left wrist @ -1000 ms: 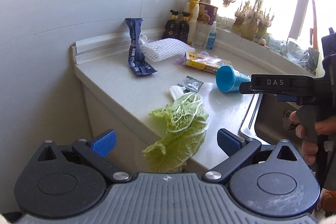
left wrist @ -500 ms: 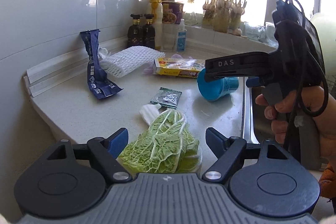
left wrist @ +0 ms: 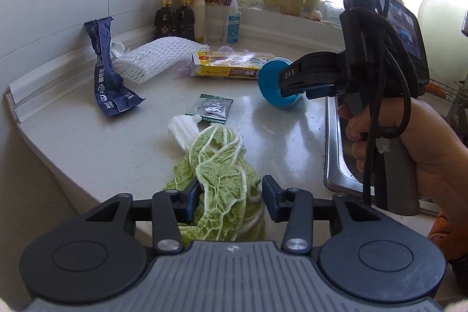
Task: Collect trash
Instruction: 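Carry the cabbage leaf in the left gripper and the blue cup in the right gripper over the bin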
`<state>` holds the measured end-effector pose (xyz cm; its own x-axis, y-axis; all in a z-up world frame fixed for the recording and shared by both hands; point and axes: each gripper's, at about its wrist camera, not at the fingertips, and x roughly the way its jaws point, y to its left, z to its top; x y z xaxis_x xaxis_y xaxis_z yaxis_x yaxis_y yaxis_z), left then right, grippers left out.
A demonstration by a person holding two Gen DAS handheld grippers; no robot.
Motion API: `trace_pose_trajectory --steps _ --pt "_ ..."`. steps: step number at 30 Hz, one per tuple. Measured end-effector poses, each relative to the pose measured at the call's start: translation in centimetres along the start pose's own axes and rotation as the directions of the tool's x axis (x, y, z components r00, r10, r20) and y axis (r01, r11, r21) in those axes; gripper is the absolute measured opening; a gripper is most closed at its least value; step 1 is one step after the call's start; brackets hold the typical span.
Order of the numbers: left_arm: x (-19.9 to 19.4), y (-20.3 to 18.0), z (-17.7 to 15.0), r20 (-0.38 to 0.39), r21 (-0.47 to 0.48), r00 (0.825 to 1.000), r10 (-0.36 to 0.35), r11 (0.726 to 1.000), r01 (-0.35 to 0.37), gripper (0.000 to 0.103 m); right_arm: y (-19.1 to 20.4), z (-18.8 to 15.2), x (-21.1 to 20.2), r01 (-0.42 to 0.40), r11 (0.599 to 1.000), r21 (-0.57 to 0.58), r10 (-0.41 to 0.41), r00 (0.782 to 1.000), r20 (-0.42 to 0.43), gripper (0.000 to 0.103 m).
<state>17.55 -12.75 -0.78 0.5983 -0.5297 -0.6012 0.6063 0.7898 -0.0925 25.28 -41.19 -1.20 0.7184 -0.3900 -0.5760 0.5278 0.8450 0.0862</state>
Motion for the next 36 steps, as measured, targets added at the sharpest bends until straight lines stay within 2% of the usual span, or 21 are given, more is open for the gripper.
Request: trace_pose_trajectory --steps 1,6,10,16,27,31,36 --pt "0.1 0.0 0.0 -0.004 -0.012 1.000 -0.006 1.000 0.006 0.033 -0.2 0.0 -0.1 0.002 1.000 0.007 -0.002 1.000 0.001 0.022" --pt "0.2 0.5 0.2 0.003 -0.104 0.999 -0.039 0.994 0.040 0.020 -1.1 0.4 -0.5 -0.011 0.999 0.039 0.011 1.000 0.008 0.003" --pt "-0.5 0.7 0.4 0.046 -0.136 0.998 -0.043 0.990 0.049 0.015 -2.1 0.8 -1.0 -0.040 0.996 0.083 0.039 0.999 0.014 0.002" --pt "-1.7 1.4 1.2 0.092 -0.186 0.995 -0.049 0.980 0.065 0.013 -3.3 1.4 -2.2 -0.104 0.981 0.164 0.101 0.995 0.023 0.002" --pt "-5.2 3.5 2.9 0.200 -0.274 0.977 -0.073 0.953 0.128 0.011 -2.3 1.8 -5.7 -0.191 0.967 0.170 0.183 0.981 0.061 0.002" --pt "-6.8 4.3 3.2 0.232 -0.293 0.970 -0.073 0.946 0.141 0.011 -1.3 1.9 -7.3 -0.249 0.956 0.155 0.240 0.968 0.072 0.002" --pt "-9.0 5.5 3.1 0.261 -0.321 0.964 -0.059 0.936 0.144 0.011 0.4 1.4 -9.6 -0.342 0.932 0.122 0.335 0.939 0.078 0.002"
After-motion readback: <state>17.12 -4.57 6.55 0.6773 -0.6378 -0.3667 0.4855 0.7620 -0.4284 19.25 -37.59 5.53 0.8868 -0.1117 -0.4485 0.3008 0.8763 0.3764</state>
